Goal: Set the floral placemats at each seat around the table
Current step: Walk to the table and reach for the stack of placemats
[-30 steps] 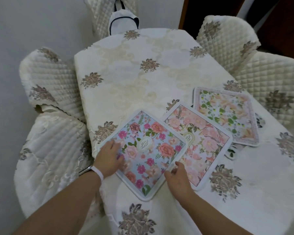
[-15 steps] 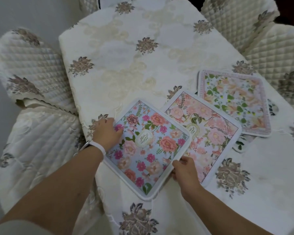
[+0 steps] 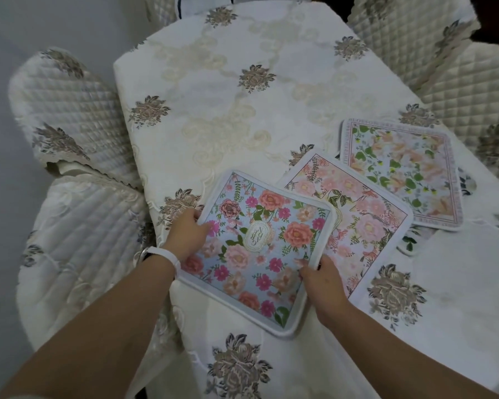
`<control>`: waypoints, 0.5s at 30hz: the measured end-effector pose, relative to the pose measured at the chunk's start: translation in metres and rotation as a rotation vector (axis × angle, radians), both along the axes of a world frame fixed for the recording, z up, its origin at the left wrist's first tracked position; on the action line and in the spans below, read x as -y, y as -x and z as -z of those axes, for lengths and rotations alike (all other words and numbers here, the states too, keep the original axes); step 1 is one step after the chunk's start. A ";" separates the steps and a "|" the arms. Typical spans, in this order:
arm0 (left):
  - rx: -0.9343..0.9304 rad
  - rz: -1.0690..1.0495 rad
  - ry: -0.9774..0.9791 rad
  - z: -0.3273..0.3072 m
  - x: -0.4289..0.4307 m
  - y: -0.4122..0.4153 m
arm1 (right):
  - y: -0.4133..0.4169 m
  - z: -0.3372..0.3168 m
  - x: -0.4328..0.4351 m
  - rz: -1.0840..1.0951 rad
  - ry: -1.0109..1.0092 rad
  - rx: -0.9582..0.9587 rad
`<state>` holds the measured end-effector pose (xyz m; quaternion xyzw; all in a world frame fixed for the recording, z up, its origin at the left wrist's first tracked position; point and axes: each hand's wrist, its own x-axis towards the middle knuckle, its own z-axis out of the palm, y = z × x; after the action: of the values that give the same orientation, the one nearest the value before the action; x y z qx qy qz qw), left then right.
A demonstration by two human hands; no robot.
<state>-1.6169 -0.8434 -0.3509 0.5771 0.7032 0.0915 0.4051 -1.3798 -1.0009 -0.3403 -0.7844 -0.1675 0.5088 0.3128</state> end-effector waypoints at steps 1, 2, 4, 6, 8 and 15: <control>0.028 -0.013 0.004 -0.002 0.005 0.001 | -0.001 -0.003 0.002 -0.006 -0.011 0.013; 0.048 -0.020 0.001 -0.005 0.011 0.002 | -0.002 -0.006 0.003 -0.011 -0.024 0.025; 0.078 -0.013 -0.022 -0.014 0.026 0.002 | -0.003 -0.012 0.008 -0.025 -0.048 0.050; 0.113 -0.017 -0.034 -0.021 0.041 0.002 | -0.005 -0.018 0.015 -0.035 -0.068 0.070; 0.139 -0.042 -0.034 -0.027 0.055 0.004 | -0.006 -0.024 0.021 -0.039 -0.086 0.091; 0.271 -0.102 -0.064 -0.041 0.092 0.009 | -0.011 -0.045 0.046 -0.023 -0.136 0.144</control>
<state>-1.6262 -0.9351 -0.3094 0.5356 0.6673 0.2115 0.4724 -1.3684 -1.0468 -0.2957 -0.7940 -0.2327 0.4422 0.3464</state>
